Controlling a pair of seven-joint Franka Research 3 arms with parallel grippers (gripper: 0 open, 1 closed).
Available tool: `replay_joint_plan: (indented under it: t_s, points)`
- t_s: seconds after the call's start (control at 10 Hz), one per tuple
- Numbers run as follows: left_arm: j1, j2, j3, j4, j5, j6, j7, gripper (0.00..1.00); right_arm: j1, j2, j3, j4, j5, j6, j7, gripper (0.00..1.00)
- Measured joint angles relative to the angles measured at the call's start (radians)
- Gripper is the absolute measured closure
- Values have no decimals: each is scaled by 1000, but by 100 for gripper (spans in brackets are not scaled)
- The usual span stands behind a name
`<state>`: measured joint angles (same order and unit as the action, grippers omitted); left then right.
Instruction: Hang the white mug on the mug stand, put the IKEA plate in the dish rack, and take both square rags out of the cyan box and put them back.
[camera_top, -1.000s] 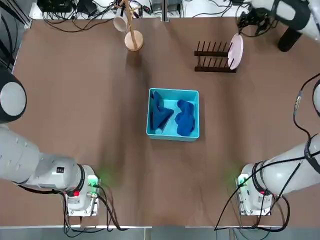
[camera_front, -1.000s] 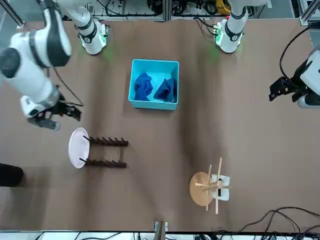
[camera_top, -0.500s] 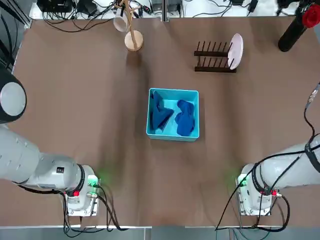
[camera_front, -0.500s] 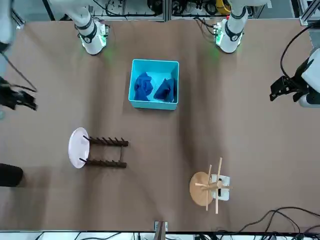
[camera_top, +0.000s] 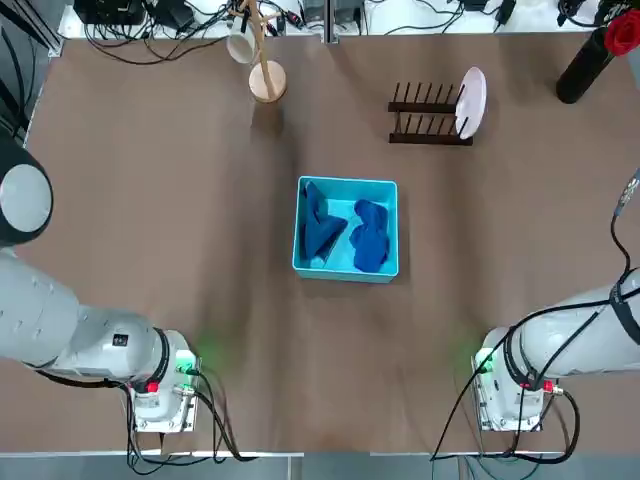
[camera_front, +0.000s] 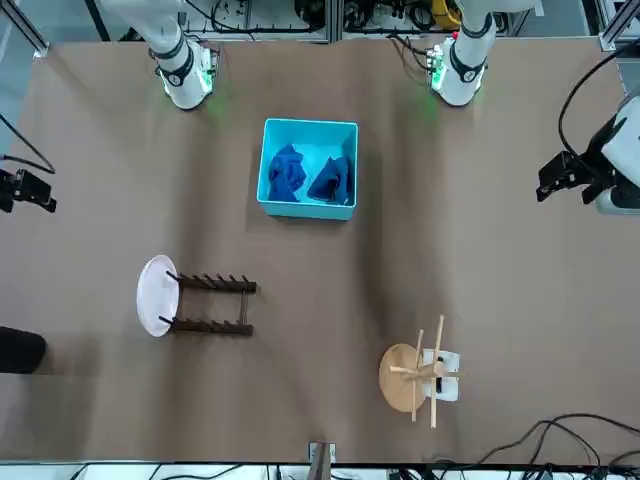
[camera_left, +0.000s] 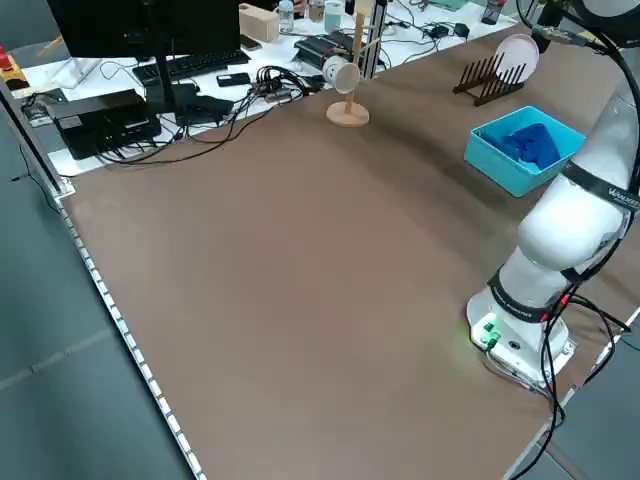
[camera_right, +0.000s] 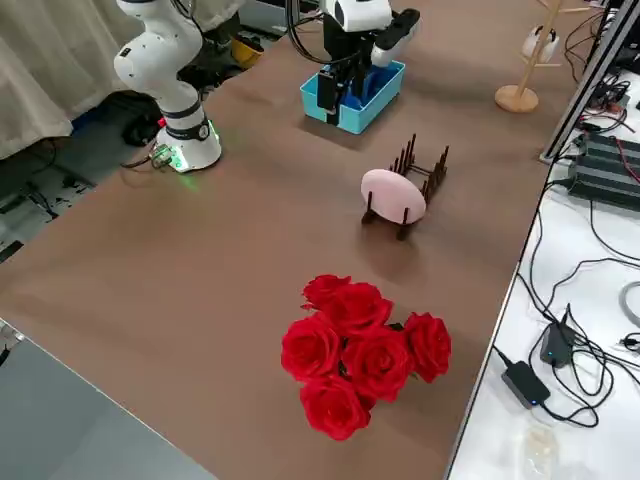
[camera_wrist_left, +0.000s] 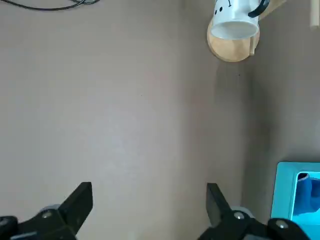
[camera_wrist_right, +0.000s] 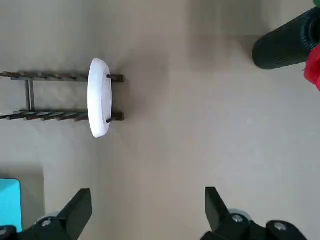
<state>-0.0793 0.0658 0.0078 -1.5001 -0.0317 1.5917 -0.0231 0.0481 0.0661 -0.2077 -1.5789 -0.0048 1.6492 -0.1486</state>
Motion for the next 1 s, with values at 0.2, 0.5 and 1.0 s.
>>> replay_joint_plan:
  t_s: [0.2, 0.5, 1.0]
  points:
    - [0, 1, 0, 0, 0, 2, -1, 0, -32, -17, 39, -1, 0, -2, 0, 0]
    - [0, 1, -1, 0, 0, 2, -1, 0, -121, -53, 154, 6, 0, -2, 27, 0]
    - [0, 1, -3, 0, 0, 3, -1, 0, -142, -65, 154, 33, 0, -18, 29, 0]
